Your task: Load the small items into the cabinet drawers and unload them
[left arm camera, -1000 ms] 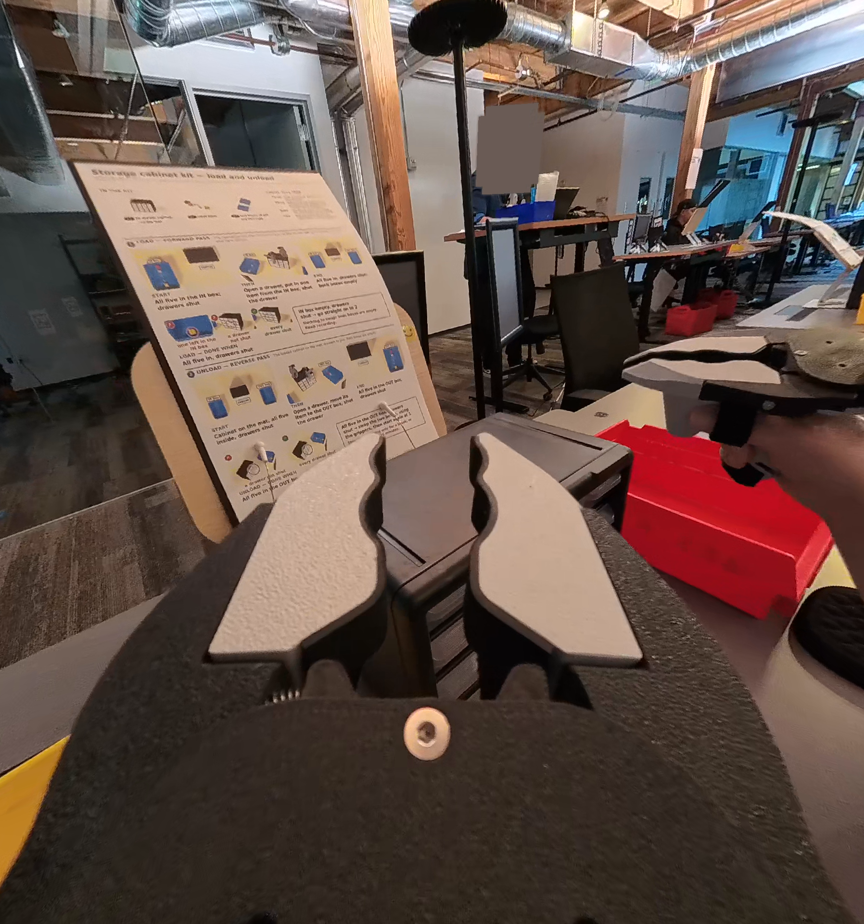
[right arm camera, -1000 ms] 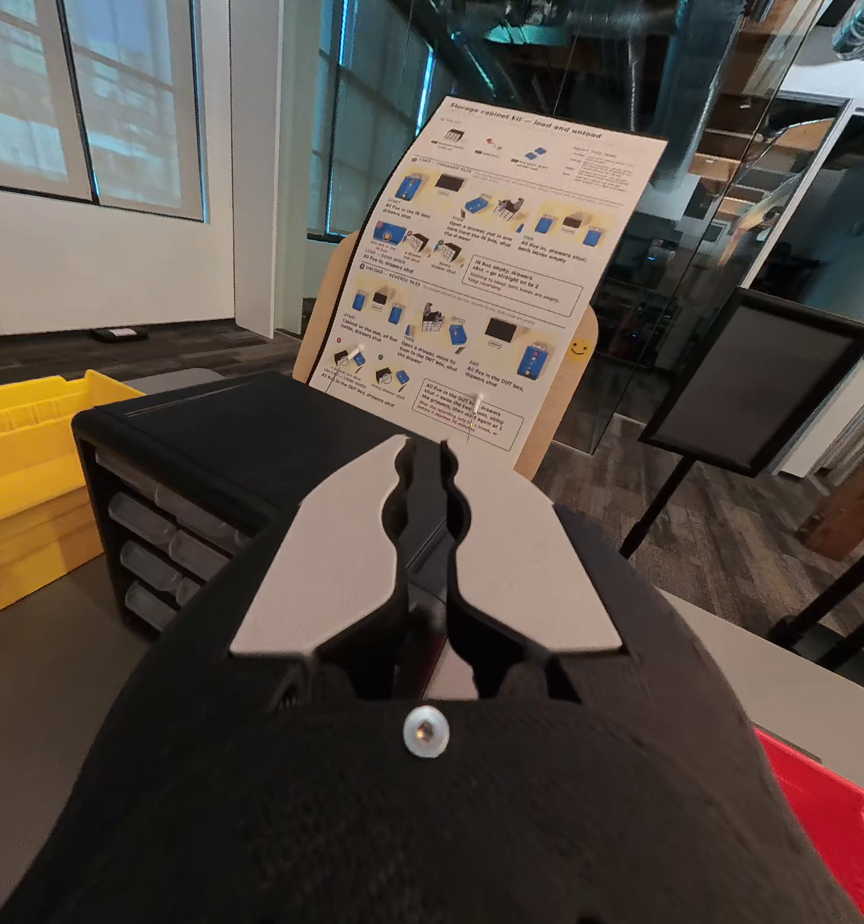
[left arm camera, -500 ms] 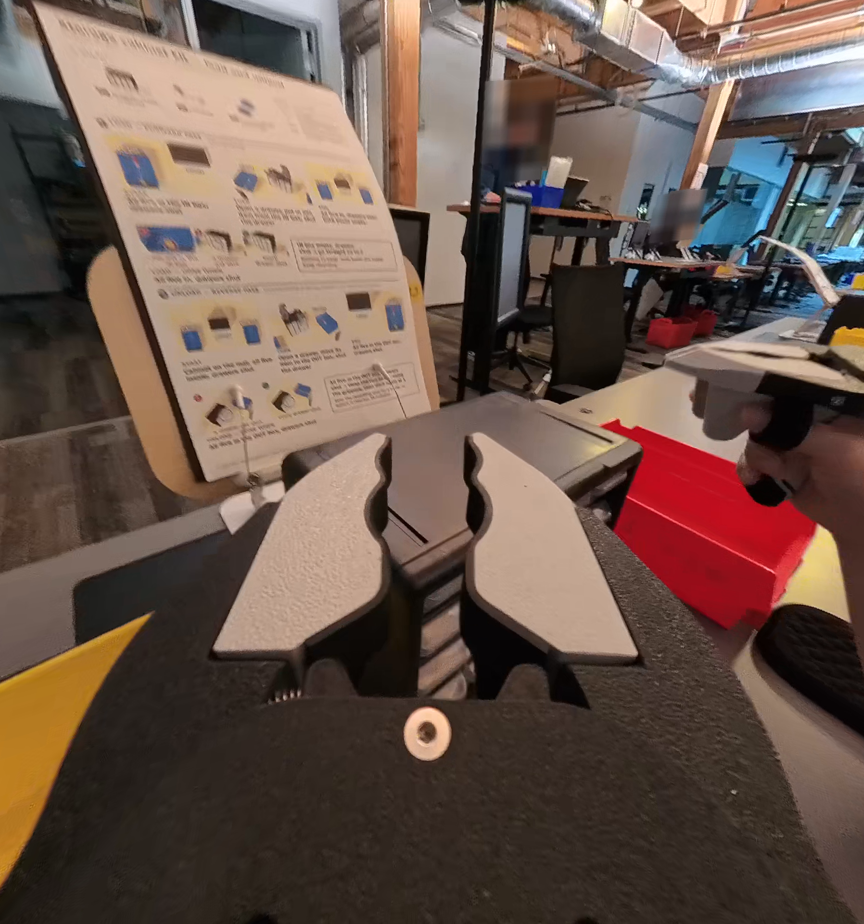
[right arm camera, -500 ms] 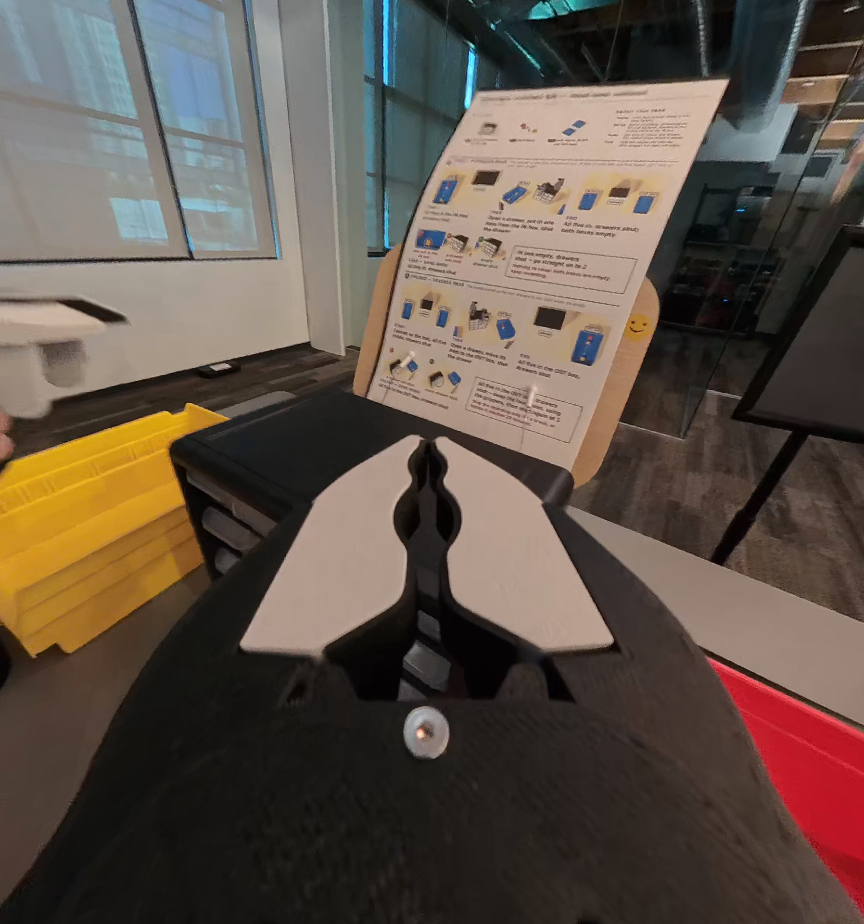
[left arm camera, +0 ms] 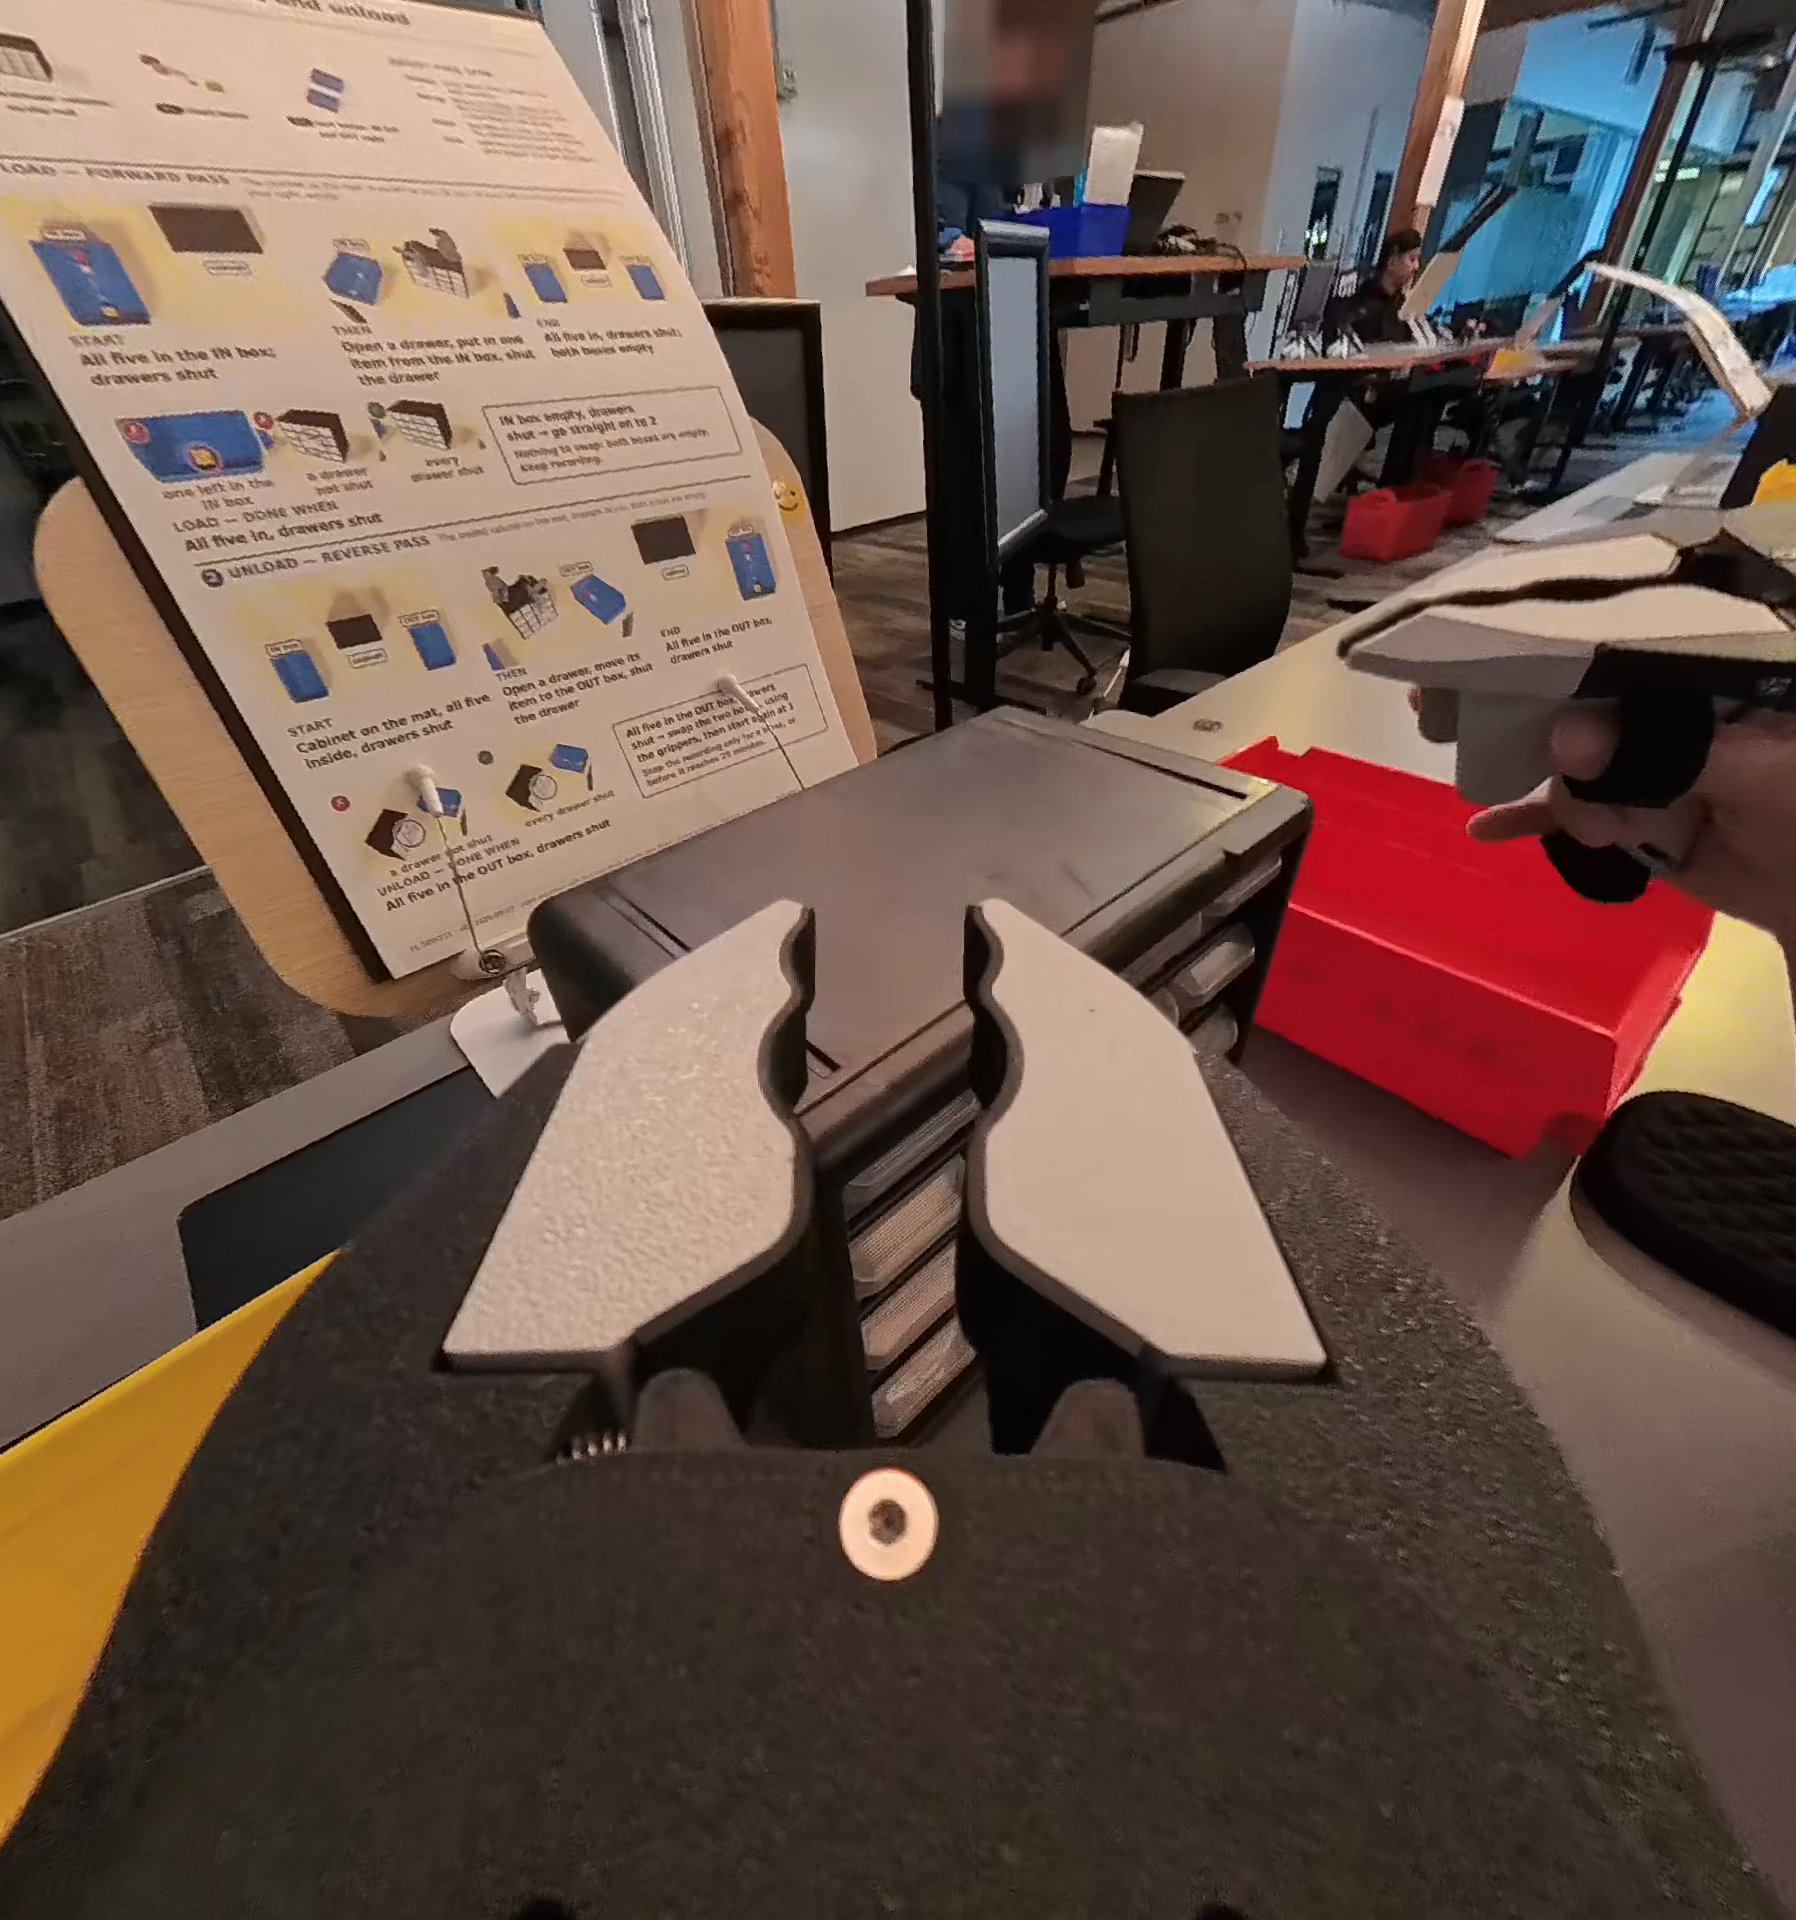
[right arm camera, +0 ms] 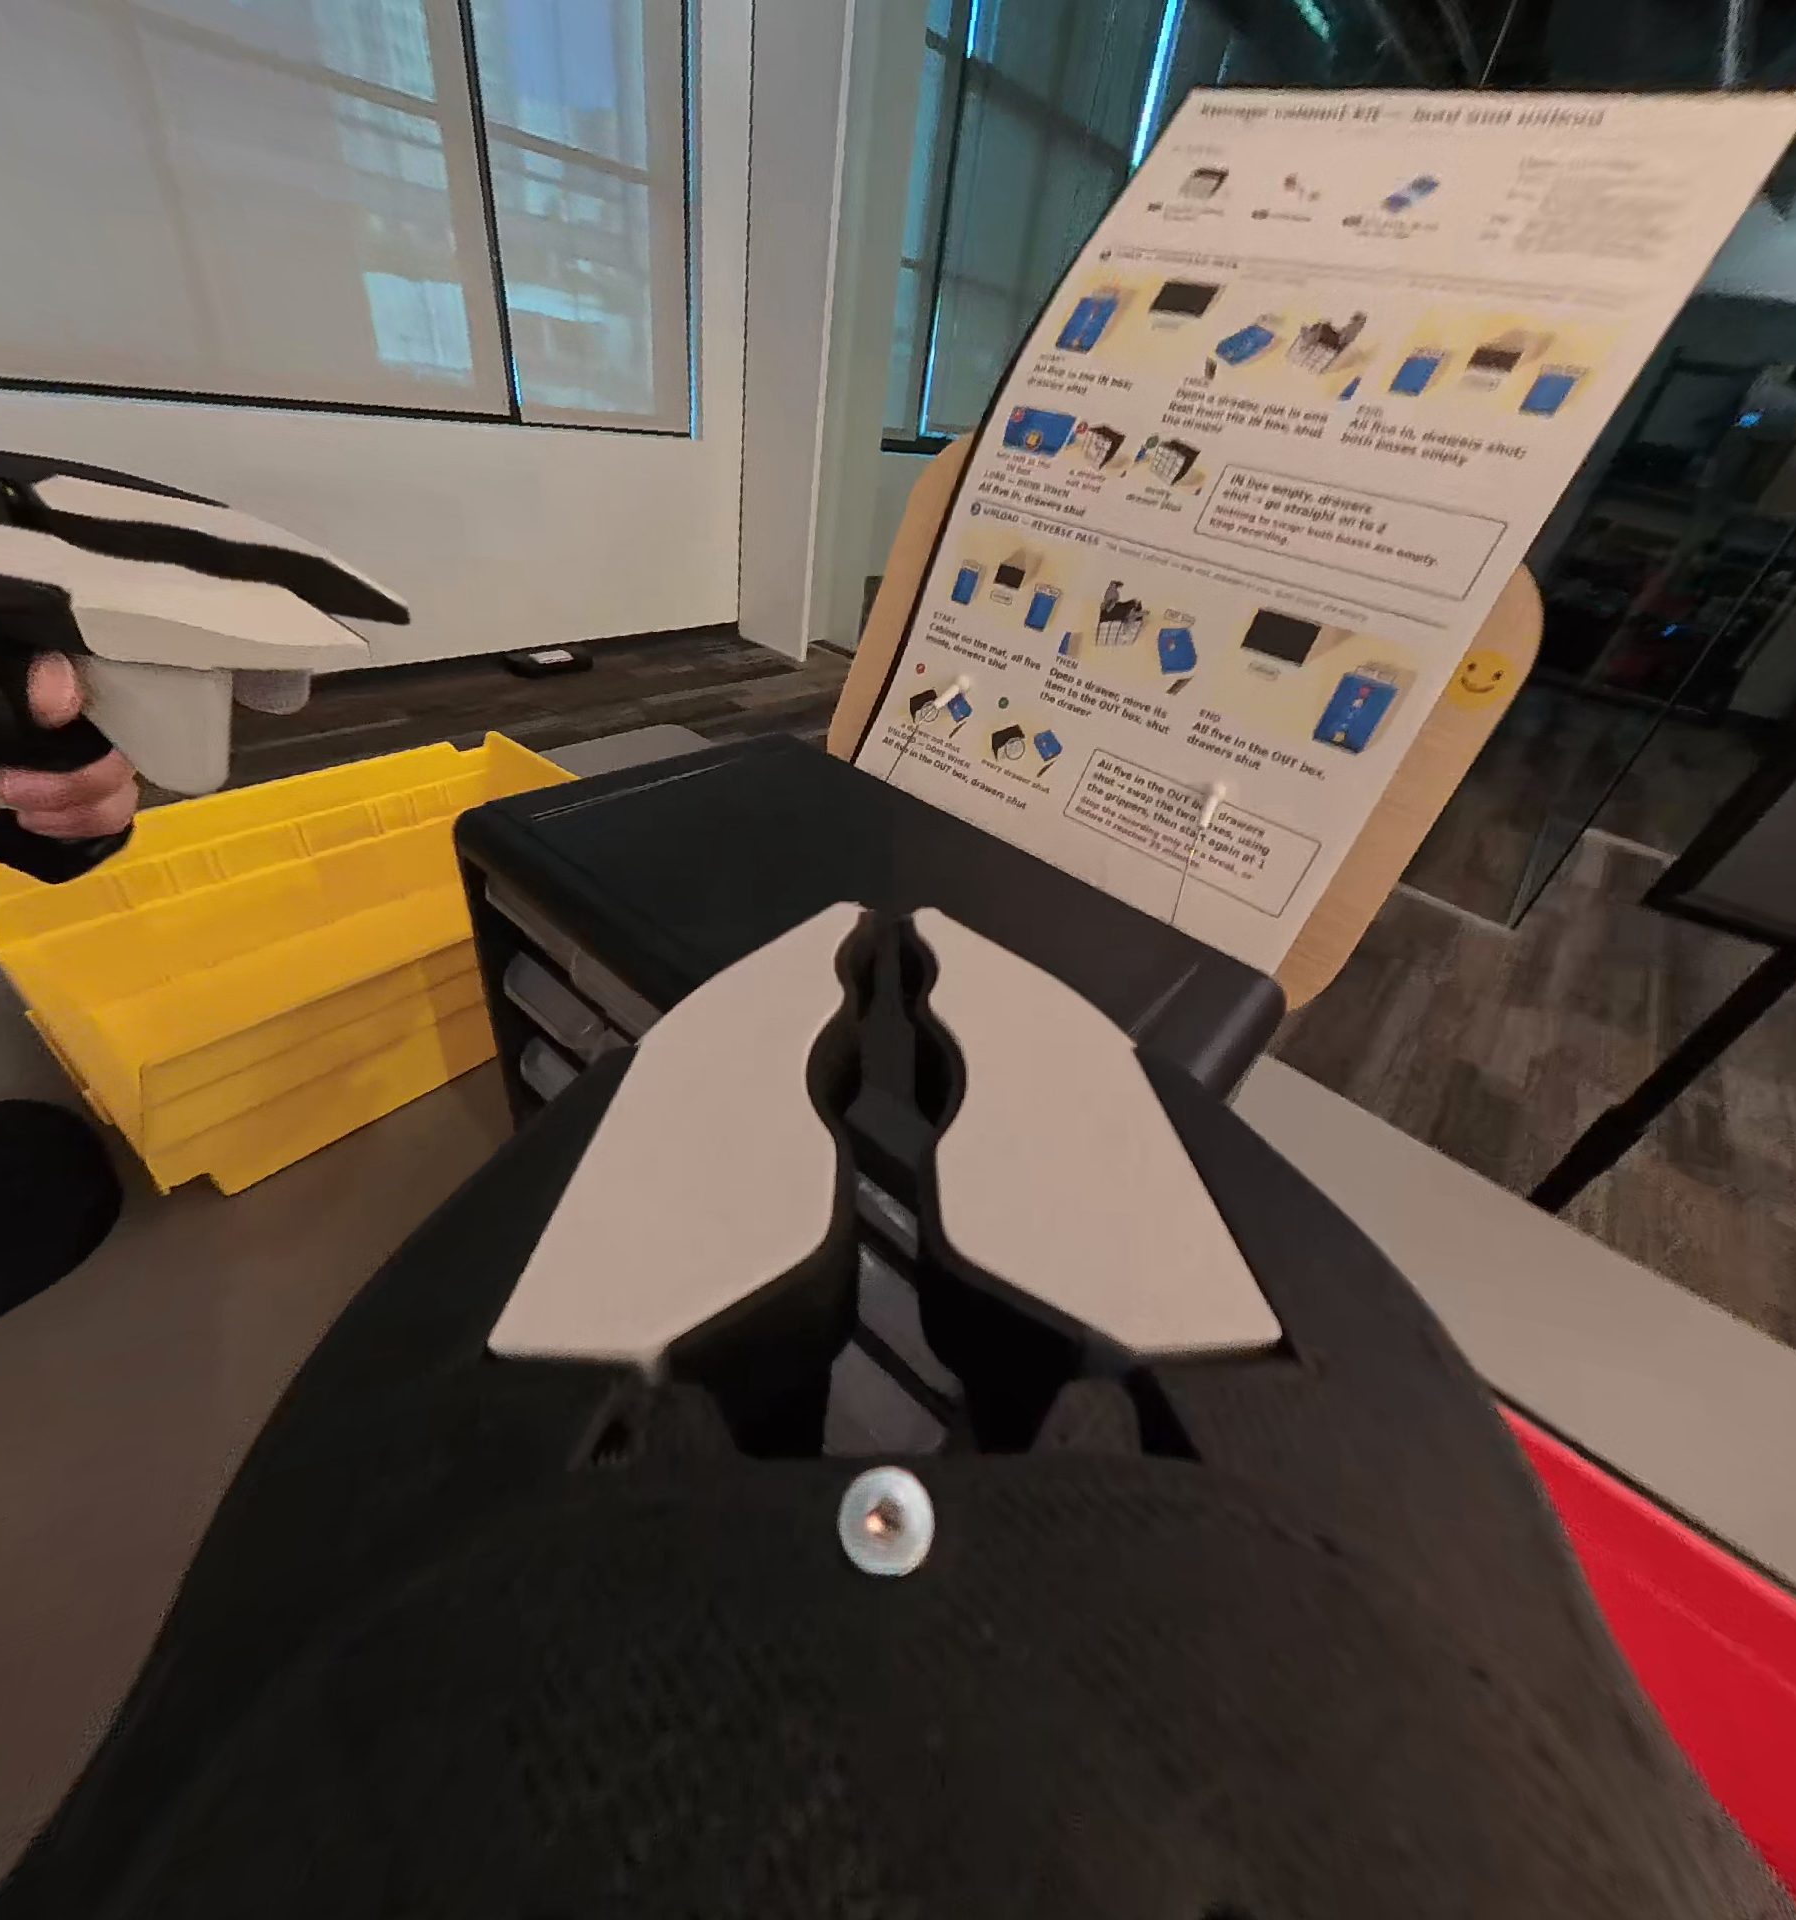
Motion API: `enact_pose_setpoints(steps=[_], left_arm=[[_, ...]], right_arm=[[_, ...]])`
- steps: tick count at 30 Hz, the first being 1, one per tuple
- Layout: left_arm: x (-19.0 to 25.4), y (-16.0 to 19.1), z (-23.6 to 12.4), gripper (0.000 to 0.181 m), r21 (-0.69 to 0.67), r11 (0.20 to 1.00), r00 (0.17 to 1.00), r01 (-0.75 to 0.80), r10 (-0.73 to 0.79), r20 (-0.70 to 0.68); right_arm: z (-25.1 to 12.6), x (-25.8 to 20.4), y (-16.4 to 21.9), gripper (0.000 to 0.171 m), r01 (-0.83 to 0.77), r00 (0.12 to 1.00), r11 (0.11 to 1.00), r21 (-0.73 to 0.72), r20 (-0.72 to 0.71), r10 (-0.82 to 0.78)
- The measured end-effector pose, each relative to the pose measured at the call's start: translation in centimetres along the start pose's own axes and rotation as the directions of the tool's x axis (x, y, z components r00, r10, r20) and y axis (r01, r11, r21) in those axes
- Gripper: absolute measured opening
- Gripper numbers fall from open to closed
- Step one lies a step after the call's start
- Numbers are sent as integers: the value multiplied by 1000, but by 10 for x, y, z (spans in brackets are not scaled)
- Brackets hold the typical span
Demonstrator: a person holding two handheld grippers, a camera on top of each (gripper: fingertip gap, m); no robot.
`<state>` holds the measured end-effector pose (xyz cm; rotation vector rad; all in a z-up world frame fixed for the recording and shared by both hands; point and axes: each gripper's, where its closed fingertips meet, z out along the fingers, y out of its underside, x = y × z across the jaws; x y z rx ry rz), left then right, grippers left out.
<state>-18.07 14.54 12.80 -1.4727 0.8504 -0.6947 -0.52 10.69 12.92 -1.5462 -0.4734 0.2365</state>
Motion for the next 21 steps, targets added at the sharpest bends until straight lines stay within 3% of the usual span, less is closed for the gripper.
enact_pose_setpoints(steps=[6, 12, 21], left_arm=[[0, 3, 0, 27, -31, 999, 999, -44, 45, 19], [0, 2, -8, 22, -58, 992, 994, -108, 110, 28], [-10, -5, -16, 14, -35, 983, 979, -181, 183, 88]], right_arm=[[10, -8, 2, 10, 176, 981, 984, -21, -76, -177], [18, -25, -6, 16, 132, 991, 989, 61, -22, -131], [3, -10, -18, 21, 196, 975, 974, 113, -124, -182]])
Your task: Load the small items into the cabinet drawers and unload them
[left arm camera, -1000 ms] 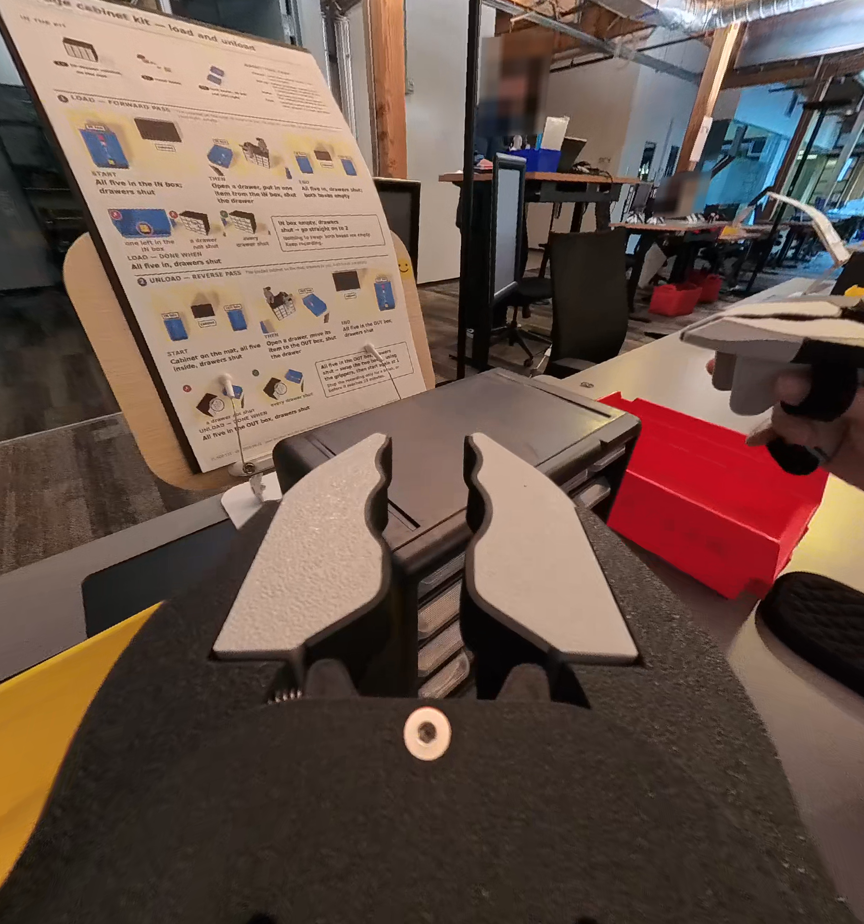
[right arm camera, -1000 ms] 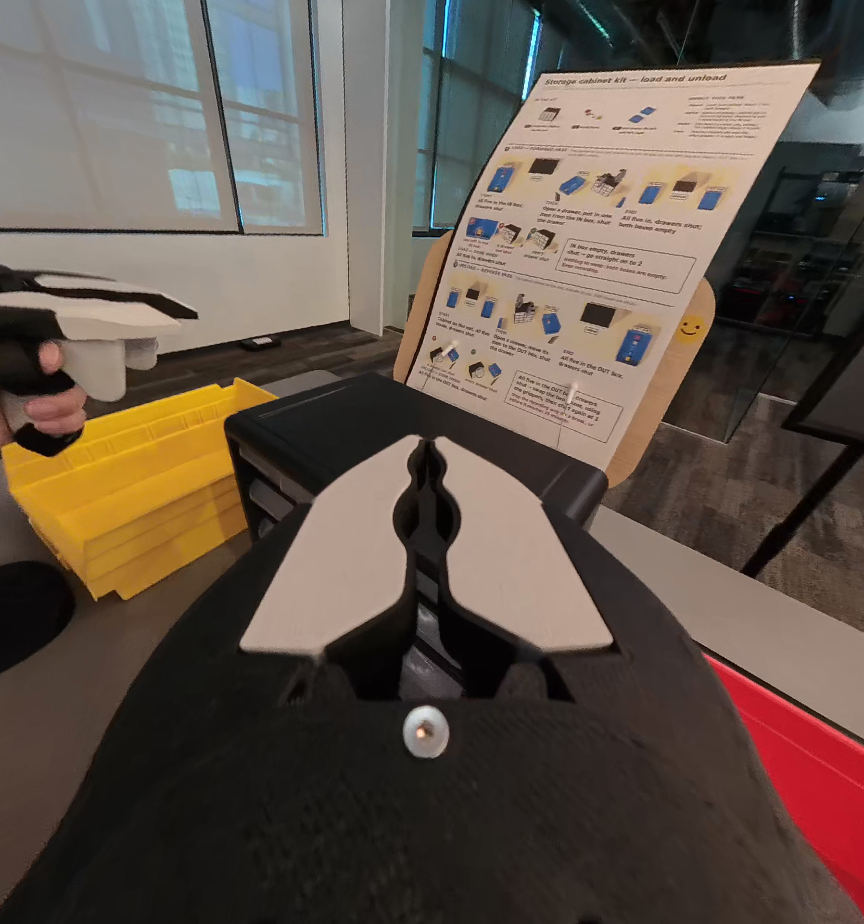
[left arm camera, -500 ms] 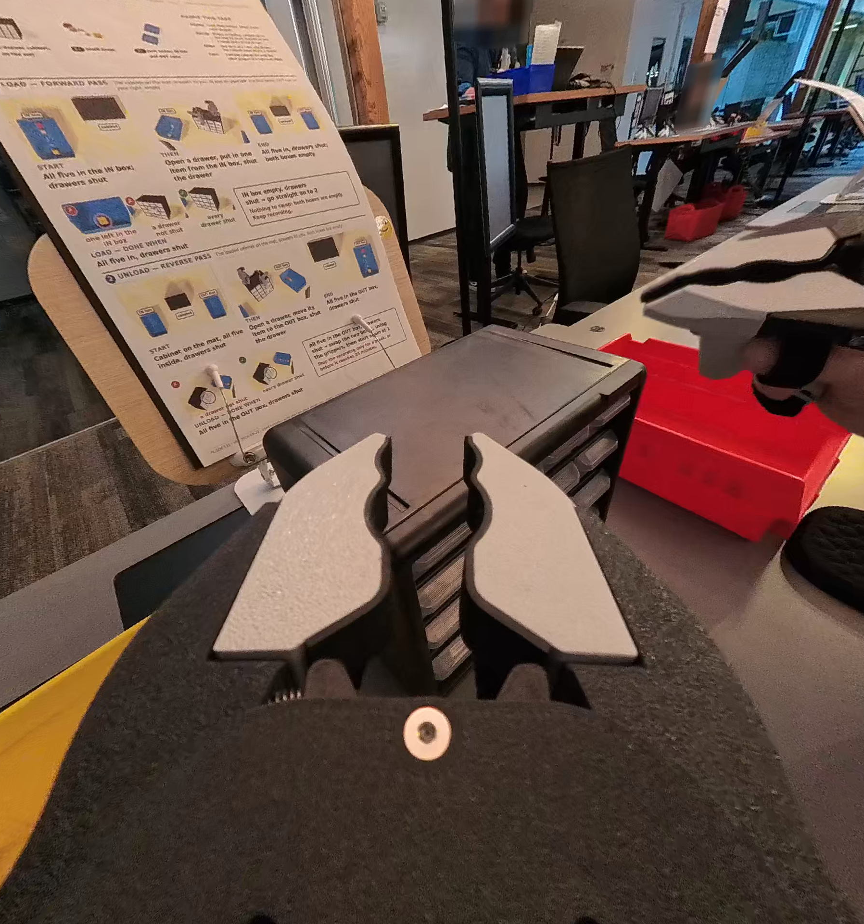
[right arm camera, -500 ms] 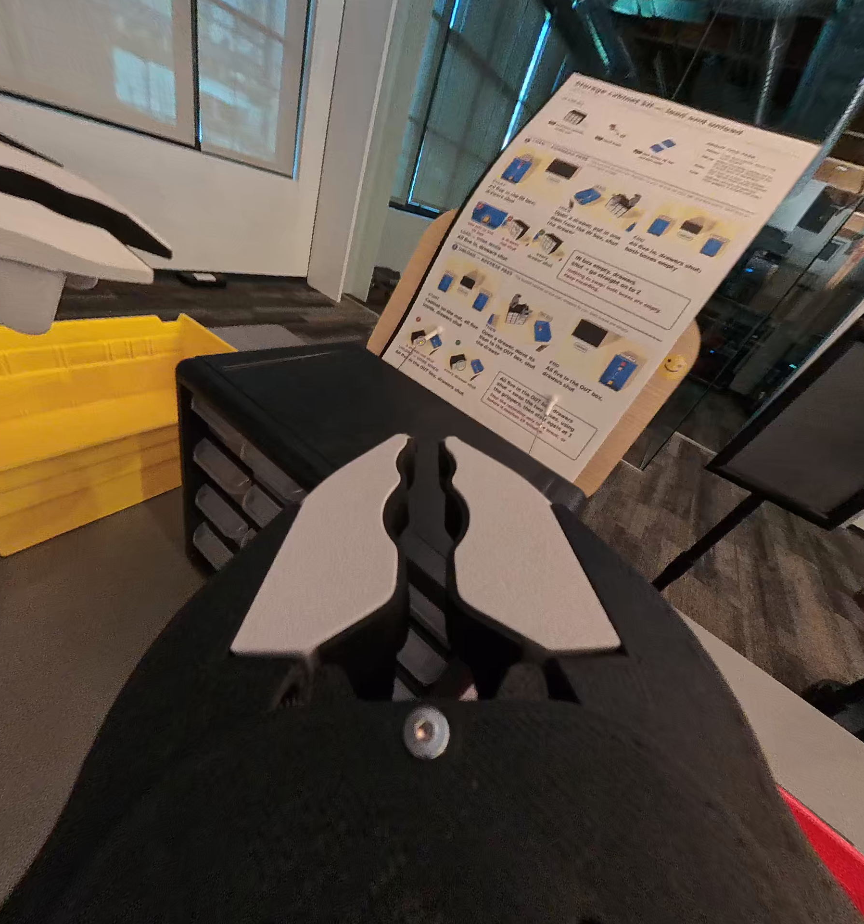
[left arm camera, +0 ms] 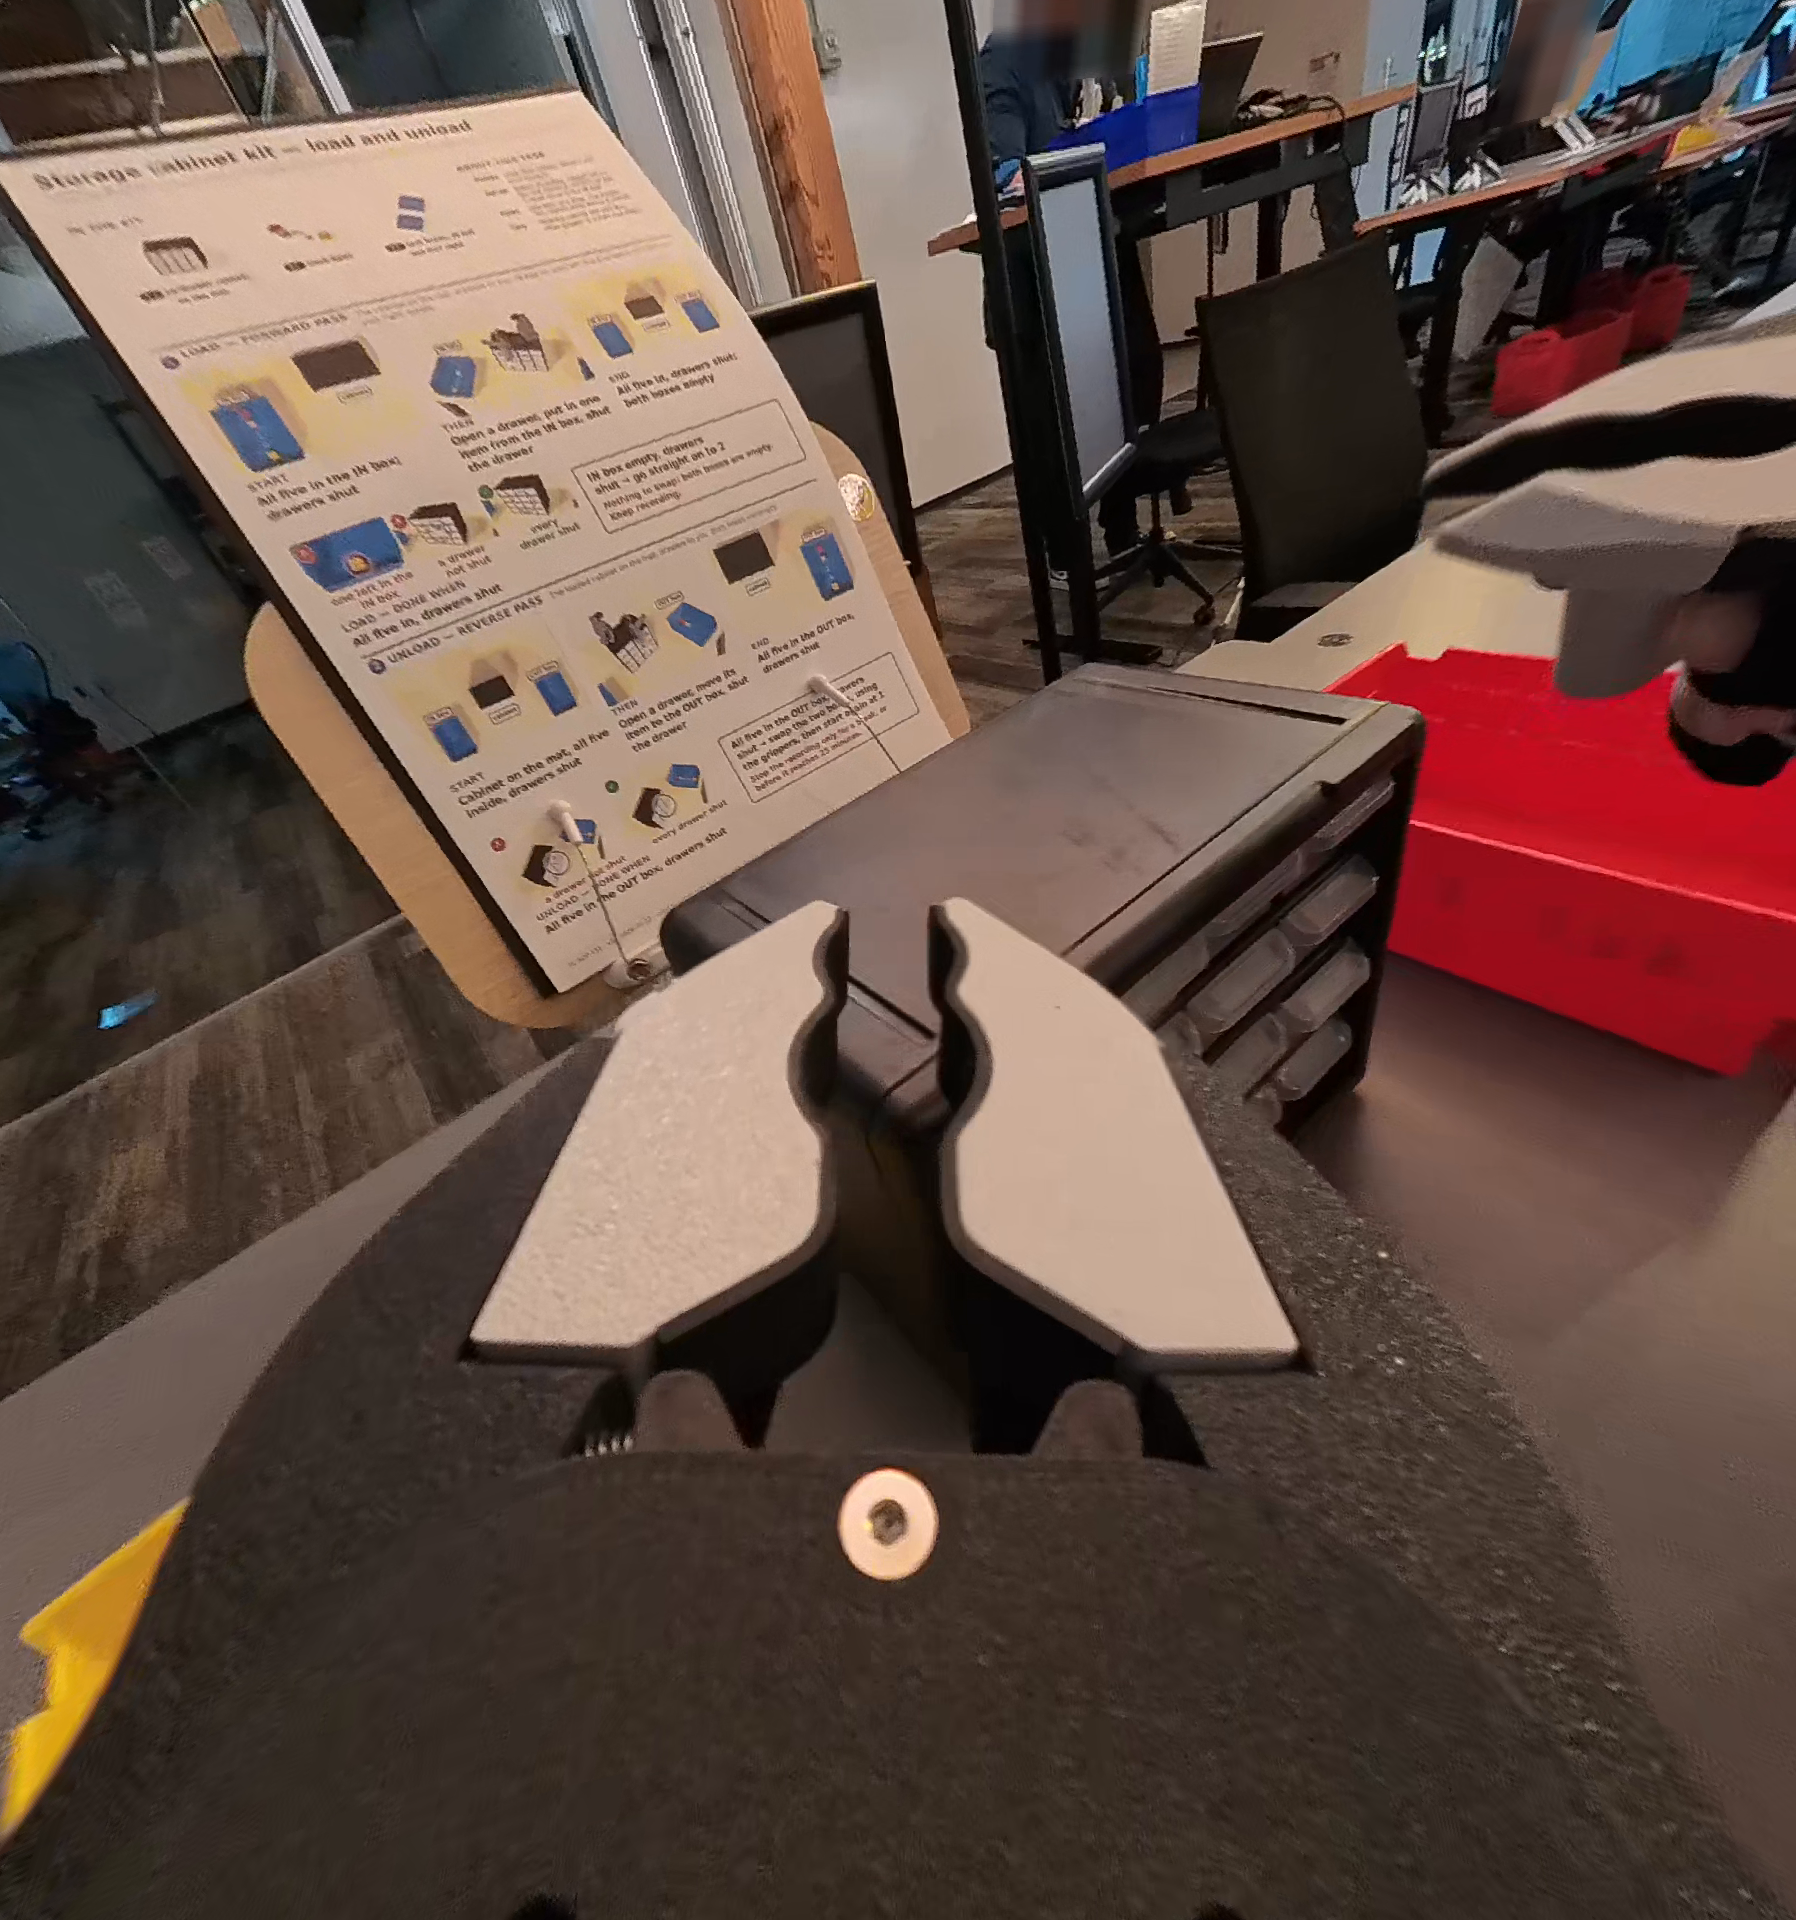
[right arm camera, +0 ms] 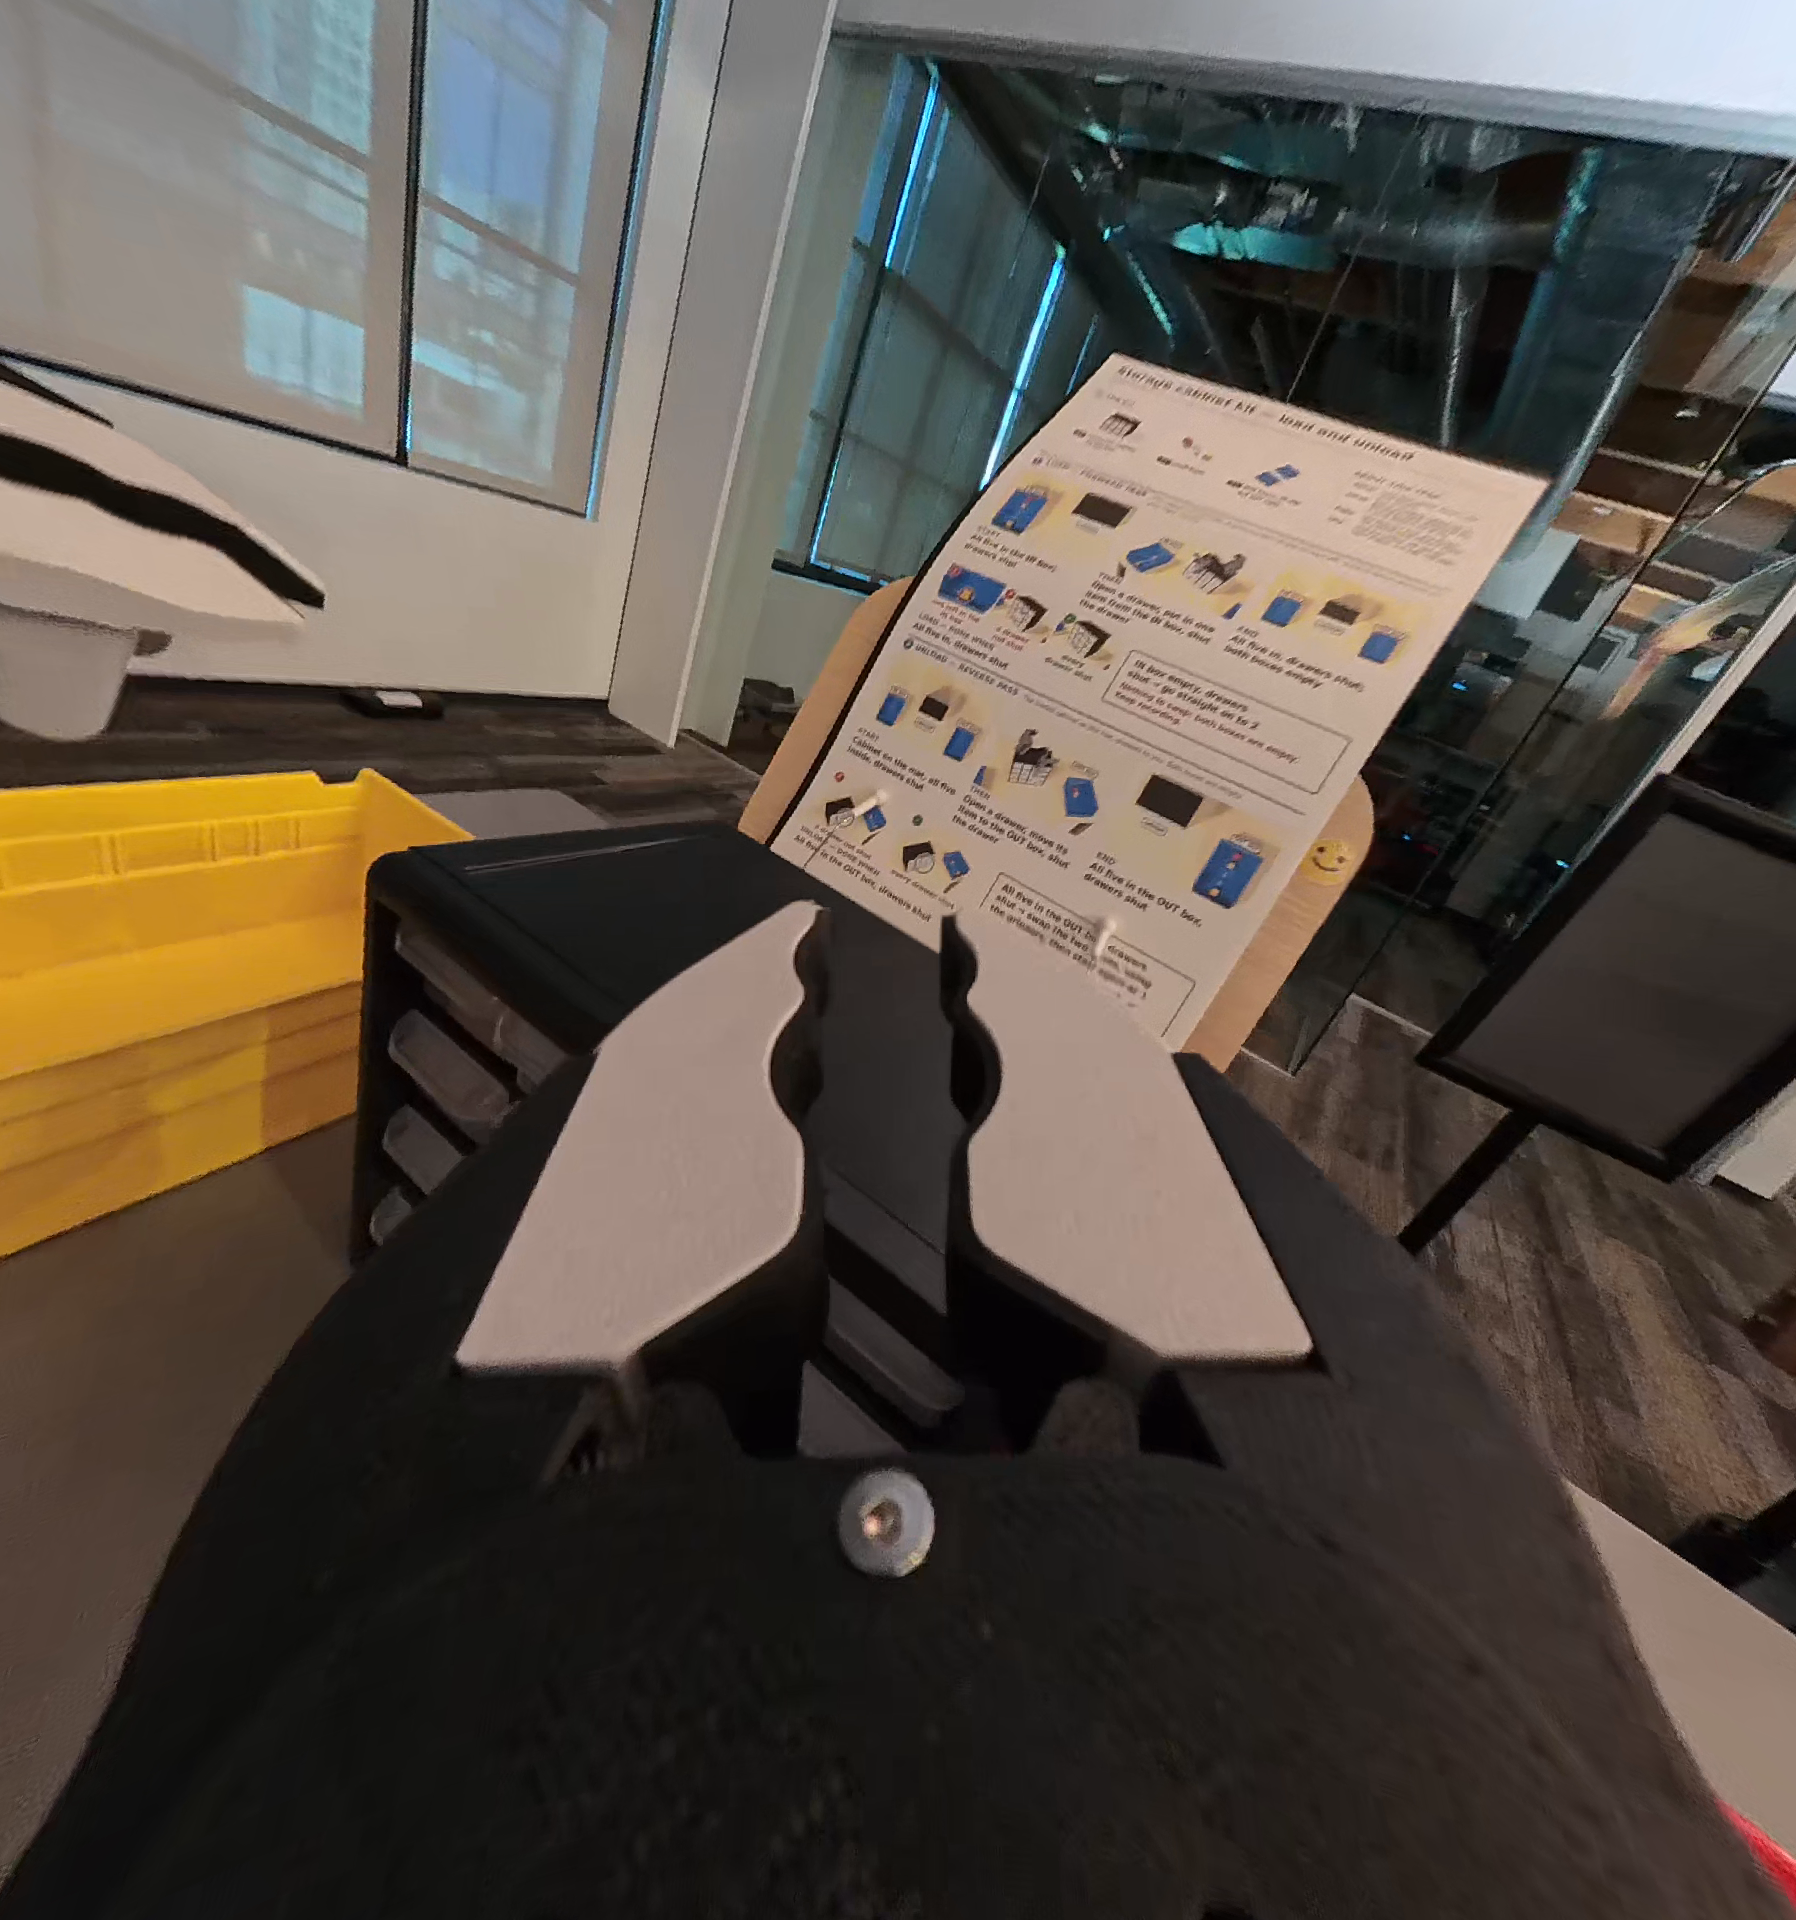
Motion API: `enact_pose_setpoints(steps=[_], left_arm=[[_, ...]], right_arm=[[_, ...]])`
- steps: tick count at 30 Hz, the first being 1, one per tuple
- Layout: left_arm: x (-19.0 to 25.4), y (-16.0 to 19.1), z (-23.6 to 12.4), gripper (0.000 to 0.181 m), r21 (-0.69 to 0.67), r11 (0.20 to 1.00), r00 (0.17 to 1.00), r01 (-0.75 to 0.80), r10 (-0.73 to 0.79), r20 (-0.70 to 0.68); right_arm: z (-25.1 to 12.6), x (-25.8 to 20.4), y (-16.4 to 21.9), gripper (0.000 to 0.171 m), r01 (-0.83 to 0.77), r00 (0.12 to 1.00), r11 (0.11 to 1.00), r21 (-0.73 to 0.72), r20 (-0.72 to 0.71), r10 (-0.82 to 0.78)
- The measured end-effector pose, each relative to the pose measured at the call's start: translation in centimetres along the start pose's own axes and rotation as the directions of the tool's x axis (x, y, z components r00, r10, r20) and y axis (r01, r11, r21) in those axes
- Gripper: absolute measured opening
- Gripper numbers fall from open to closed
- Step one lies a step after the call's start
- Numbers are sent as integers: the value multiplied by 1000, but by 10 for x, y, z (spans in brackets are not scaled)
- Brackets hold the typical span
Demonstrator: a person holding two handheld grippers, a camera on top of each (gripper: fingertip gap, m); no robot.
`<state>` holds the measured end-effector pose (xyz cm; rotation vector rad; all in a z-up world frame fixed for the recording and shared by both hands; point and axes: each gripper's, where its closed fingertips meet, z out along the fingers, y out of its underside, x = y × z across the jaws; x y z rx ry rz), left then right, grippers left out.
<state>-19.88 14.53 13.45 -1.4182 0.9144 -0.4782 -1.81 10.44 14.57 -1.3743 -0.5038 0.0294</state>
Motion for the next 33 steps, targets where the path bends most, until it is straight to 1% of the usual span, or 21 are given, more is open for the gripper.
enact_pose_setpoints(steps=[3, 5, 8, 11, 13, 15, 17, 19, 21, 24, 26, 30, 31, 33], left_arm=[[-16, -1, -5, 2, 13, 998, 995, -55, 53, 79], [-25, -1, -10, 1, 10, 998, 992, -56, 55, 117], [-30, -5, -18, 1, 22, 999, 991, -46, 43, 123], [-42, -6, -32, 1, 14, 998, 985, -54, 51, 162], [-53, -7, -44, 0, 12, 999, 980, -51, 47, 193], [-64, -7, -55, 0, 24, 1000, 980, -12, 8, 200], [-69, -6, -62, 0, 46, 998, 984, 45, -52, 169], [-67, -2, -62, 0, 36, 996, 990, 87, -91, 108], [-64, 0, -59, 0, 31, 994, 993, 105, -107, 57], [-59, 2, -53, 0, 23, 995, 995, 93, -93, 26], [-52, 1, -49, 0, 27, 996, 996, 90, -90, -8], [-16, -13, -44, 0, 79, 991, 980, 112, -96, -175], [-12, -15, -42, 0, 86, 990, 979, 107, -90, -183], [-11, -16, -38, 0, 91, 993, 986, 78, -64, -152]], right_arm=[[-3, 1, -5, 16, -27, 1000, 999, 32, 8, 27], [-2, 2, -1, 15, -34, 999, 999, 10, 12, 34], [1, 4, 7, 14, -45, 999, 999, -11, 19, 45], [5, 4, 16, 13, -55, 998, 998, -39, 27, 56], [5, 7, 18, 13, -35, 999, 998, -55, 15, 36], [3, 11, 16, 12, -16, 1000, 999, -49, -11, 16], [1, 15, 13, 12, -11, 999, 1000, -29, -35, 10], [1, 16, 11, 6, -7, 999, 1000, -10, -43, 6], [4, 15, 12, 4, -9, 999, 1000, 2, -50, 9], [13, 9, 13, 5, 5, 999, 1000, -7, -51, -5], [17, 3, 12, 5, 44, 998, 999, -13, -52, -45], [14, -9, 0, 1, 154, 986, 988, 13, -67, -153], [11, -9, -2, 1, 183, 980, 983, 11, -80, -182], [6, -9, -5, 1, 230, 968, 973, 7, -103, -228]])
